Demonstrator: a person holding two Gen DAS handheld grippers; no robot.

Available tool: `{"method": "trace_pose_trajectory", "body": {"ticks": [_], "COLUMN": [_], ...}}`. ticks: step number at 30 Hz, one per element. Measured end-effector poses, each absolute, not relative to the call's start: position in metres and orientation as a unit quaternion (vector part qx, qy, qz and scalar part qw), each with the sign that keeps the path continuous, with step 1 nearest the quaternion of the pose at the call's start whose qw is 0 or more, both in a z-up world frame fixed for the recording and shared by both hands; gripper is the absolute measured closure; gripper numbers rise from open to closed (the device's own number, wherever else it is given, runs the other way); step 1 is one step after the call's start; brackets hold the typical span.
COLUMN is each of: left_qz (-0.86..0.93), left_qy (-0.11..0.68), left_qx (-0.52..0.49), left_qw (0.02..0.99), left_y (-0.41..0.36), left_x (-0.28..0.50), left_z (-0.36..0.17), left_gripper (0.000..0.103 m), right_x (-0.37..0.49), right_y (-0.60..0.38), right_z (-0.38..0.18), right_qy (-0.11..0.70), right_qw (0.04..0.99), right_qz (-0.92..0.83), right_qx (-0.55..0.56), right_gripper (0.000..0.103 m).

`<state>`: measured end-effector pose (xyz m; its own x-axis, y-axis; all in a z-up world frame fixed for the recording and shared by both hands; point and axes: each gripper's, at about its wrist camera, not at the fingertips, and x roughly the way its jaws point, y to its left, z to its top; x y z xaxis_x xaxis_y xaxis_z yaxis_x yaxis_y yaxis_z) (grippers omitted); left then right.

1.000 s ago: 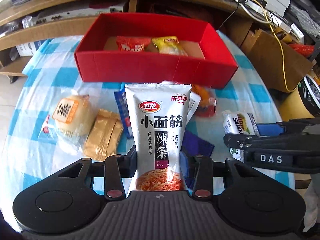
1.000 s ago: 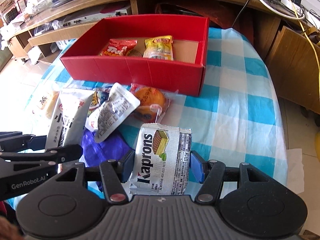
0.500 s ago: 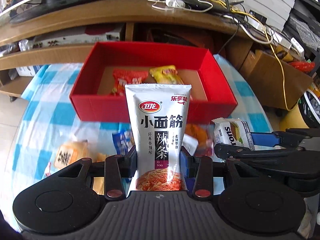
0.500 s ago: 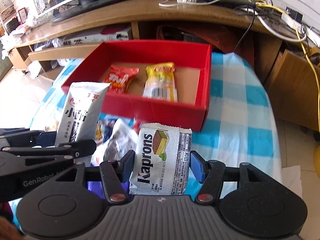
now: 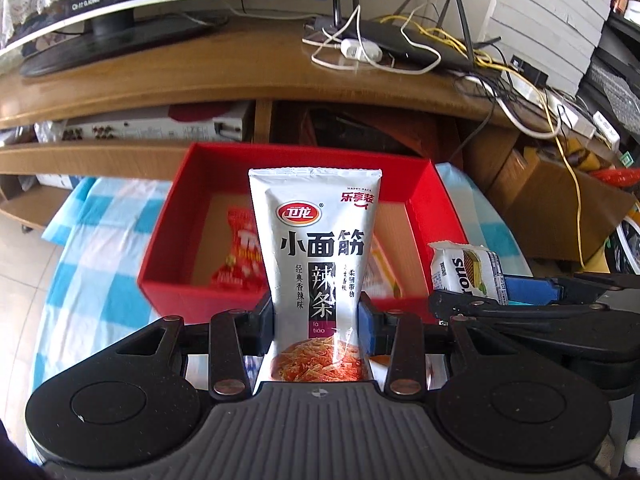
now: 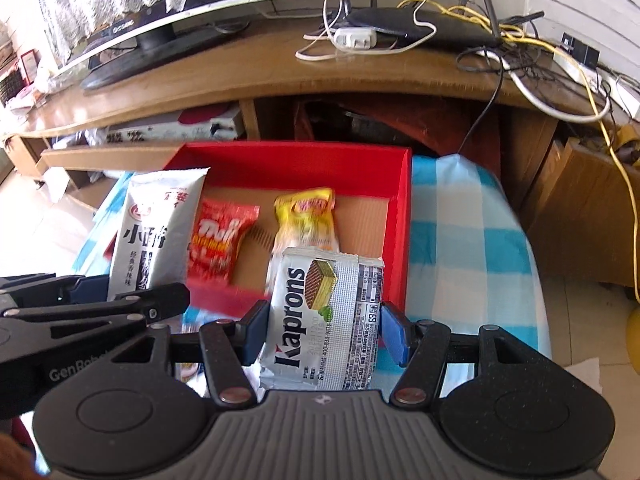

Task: Organize snacks
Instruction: 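Carry the white bag and Kapron wafer over the red box and lower them, then open both tools to release the bags into the box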

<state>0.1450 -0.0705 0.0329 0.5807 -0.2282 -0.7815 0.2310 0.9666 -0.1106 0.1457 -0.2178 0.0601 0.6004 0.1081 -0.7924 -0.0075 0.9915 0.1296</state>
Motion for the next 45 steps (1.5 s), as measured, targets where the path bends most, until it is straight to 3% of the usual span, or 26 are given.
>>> {"method": "trace_pose_trajectory", "body": {"ticks": [16,32,45], "left_qz": [-0.107,-0.082,-0.082], "left_qy": [0.441,0.468,0.455], "left_qx": [0.011,0.013,-0.005], "left_qw": [0.891,0.880,0.887], "left_y": [-0.083,-0.083,-0.073], "left_x": [0.216,0.235,0.230], "left_z": [0.007,-0.030,-0.012], "left_gripper": [0.057,0.056,0.029], "right_x": [0.228,0.245,0.242], "right_y": [-0.226,-0.216,-0.226], "right_z": [0.029,-0.003,0.012], "right_qy": [0.447,0.443,0.434], "right_qw": [0.891,0.895,0.898], "right_qz": [0.026,0.033,0.035], "right_qx": [0.070,0.036,0.057], "right_gripper": [0.024,0.023,0.020]}}
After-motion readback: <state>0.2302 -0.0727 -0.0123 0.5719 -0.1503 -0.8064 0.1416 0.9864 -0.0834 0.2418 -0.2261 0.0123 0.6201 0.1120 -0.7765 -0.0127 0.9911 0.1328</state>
